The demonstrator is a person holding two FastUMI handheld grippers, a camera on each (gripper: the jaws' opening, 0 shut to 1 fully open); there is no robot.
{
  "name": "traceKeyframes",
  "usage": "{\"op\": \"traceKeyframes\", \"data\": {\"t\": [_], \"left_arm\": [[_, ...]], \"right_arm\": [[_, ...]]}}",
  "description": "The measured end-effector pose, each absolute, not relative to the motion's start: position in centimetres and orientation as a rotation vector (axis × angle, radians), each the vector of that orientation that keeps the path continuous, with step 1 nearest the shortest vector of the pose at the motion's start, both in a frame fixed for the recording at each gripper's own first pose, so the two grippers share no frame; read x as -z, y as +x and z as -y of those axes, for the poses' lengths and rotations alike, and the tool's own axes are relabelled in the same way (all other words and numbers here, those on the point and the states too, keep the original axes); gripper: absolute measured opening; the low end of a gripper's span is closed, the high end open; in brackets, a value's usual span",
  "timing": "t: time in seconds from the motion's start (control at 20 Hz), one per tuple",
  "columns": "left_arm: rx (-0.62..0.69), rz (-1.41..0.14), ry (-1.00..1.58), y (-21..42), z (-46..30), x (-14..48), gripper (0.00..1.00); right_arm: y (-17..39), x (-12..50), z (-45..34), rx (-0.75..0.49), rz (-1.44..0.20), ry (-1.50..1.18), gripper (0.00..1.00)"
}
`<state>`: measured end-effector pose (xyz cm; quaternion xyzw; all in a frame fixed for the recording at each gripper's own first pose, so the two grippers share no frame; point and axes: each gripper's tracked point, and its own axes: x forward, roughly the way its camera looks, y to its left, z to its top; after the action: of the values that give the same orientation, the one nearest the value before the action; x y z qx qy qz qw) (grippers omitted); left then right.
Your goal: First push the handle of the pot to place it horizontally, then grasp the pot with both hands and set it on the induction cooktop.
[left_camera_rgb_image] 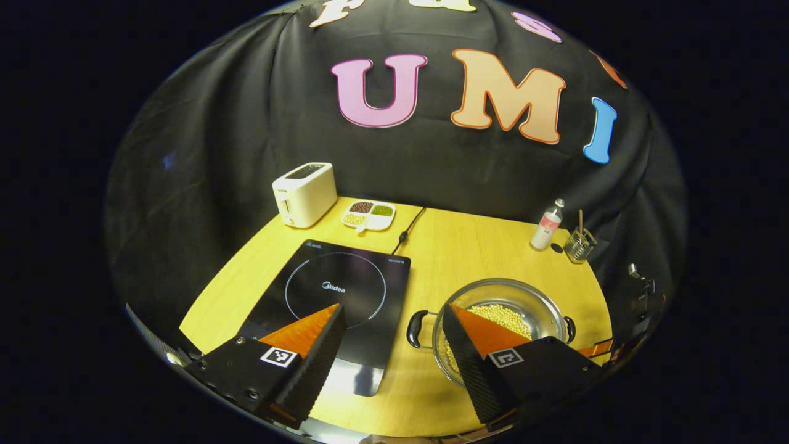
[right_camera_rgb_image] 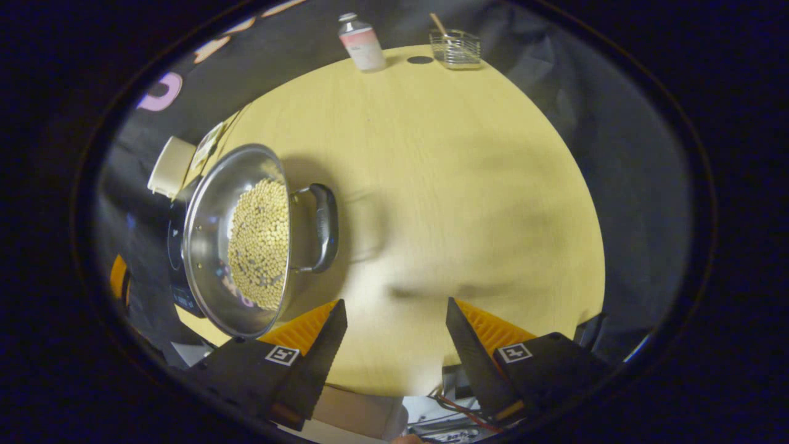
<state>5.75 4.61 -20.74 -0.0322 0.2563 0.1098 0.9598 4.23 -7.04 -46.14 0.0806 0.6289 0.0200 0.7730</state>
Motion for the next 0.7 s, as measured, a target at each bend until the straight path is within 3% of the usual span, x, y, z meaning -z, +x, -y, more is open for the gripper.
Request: {"op": "traceKeyframes", "data": {"t": [0.2, 0.25, 0.3, 0.4, 0.45, 0.5, 0.55, 0.7], "left_arm": [[-0.181, -0.588, -0.070, 5.9, -4.2, 22.3, 0.96], [-0.173, -0.601, -0.062, 6.0, -4.2, 22.6, 0.97], [-0.160, -0.613, -0.051, 6.2, -4.2, 22.9, 0.97], [-0.127, -0.652, -0.035, 6.7, -3.8, 24.1, 0.96], [-0.106, -0.669, -0.035, 7.1, -3.4, 24.7, 0.95], [-0.085, -0.689, -0.042, 7.5, -3.0, 25.2, 0.99], [-0.064, -0.712, -0.053, 7.8, -2.5, 25.8, 0.93], [-0.021, -0.774, -0.068, 9.0, -1.6, 28.0, 0.94]], "right_arm": [[5.6, 43.9, 7.3, -0.048, -1.295, 0.302, 0.94], [6.2, 43.0, 7.2, -0.053, -1.272, 0.331, 1.00], [6.9, 42.5, 6.9, -0.061, -1.247, 0.362, 0.94], [8.3, 41.6, 5.7, -0.079, -1.201, 0.421, 0.94], [8.9, 41.0, 5.1, -0.088, -1.180, 0.447, 1.00], [9.6, 40.7, 4.7, -0.103, -1.165, 0.465, 0.94], [10.1, 40.5, 4.2, -0.112, -1.157, 0.477, 1.00], [11.5, 41.2, 3.1, -0.135, -1.136, 0.495, 1.00]]}}
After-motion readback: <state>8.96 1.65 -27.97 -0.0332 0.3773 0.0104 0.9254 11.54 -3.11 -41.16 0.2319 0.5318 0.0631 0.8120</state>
